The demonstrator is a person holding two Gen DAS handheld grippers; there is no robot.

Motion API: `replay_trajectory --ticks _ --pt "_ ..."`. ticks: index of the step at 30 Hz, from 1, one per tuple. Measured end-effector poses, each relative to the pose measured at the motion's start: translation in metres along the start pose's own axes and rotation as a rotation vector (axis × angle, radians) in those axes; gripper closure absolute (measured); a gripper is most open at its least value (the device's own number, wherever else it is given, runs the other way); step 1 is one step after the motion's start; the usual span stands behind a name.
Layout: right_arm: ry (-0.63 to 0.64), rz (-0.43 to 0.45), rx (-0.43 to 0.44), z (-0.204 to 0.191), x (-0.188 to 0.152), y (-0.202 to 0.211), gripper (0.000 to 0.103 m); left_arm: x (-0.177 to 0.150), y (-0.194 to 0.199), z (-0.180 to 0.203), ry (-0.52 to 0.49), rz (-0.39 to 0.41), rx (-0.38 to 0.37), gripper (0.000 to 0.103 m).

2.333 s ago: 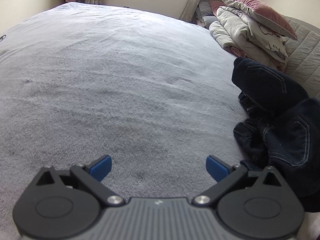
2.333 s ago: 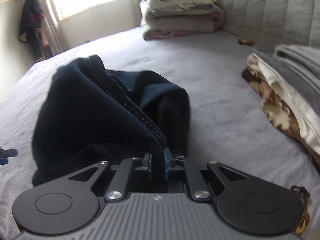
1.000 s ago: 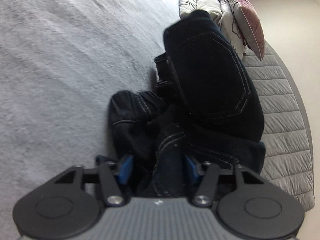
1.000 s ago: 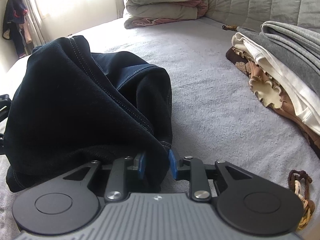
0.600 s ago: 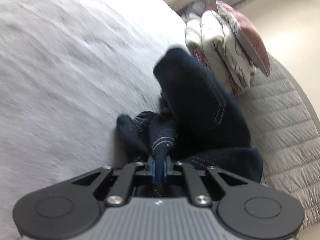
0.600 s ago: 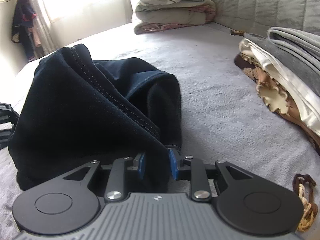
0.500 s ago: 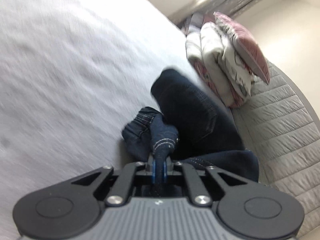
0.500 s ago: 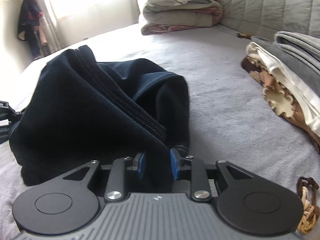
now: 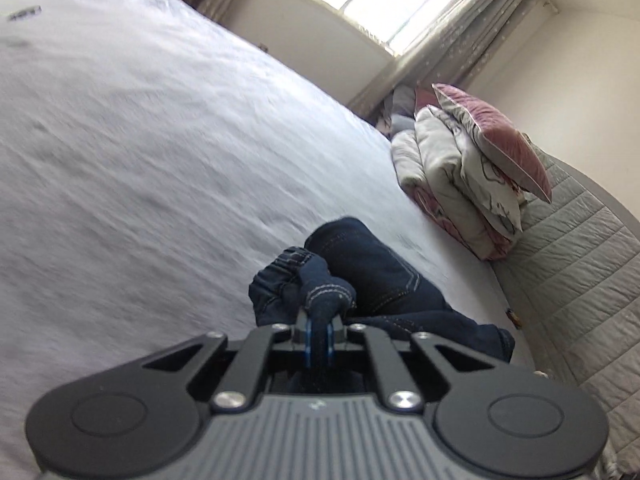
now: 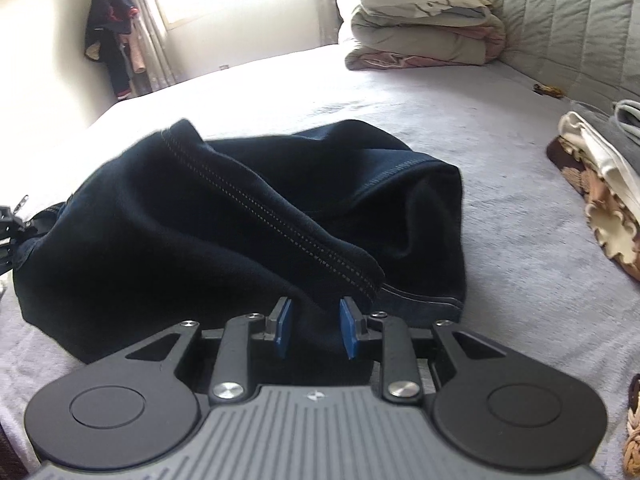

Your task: Fold clothes

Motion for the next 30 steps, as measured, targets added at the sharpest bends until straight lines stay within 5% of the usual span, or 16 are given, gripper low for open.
replay_trajectory --ticks 8,20,25,28,30 --pt "0.037 0.014 0.038 -0.029 0.015 0.006 0.075 -0.009 0.052 -0.034 -0.028 0.045 0.043 0.096" --pt "0.152 0.038 0.095 -0.092 0.052 0.003 0.075 -0.070 0.055 -0.072 -0.094 -0.158 0.090 0.094" --pt "0.212 0.032 0.111 -0.120 0.061 -0.003 0.075 -0.062 0.054 -0.080 -0.030 -0.233 0.026 0.080" --pt "0.230 0.025 0.126 -0.134 0.066 -0.007 0.069 -0.050 0.054 -0.087 0.023 -0.225 -0.003 0.062" --pt "0.238 0.009 0.142 -0.145 0.069 -0.011 0.066 -0.041 0.051 -0.092 0.072 -0.209 -0.014 0.061"
Point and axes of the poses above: each gripper's, at about its wrist camera, not at the fingertips, and y roughly against the way its jaws point, z to its right, x to its top, the point moved 10 cm from there along -y, roughly the way its jaws point, and after that the axes turned 5 degrees about -z, right-handed, at the moved point
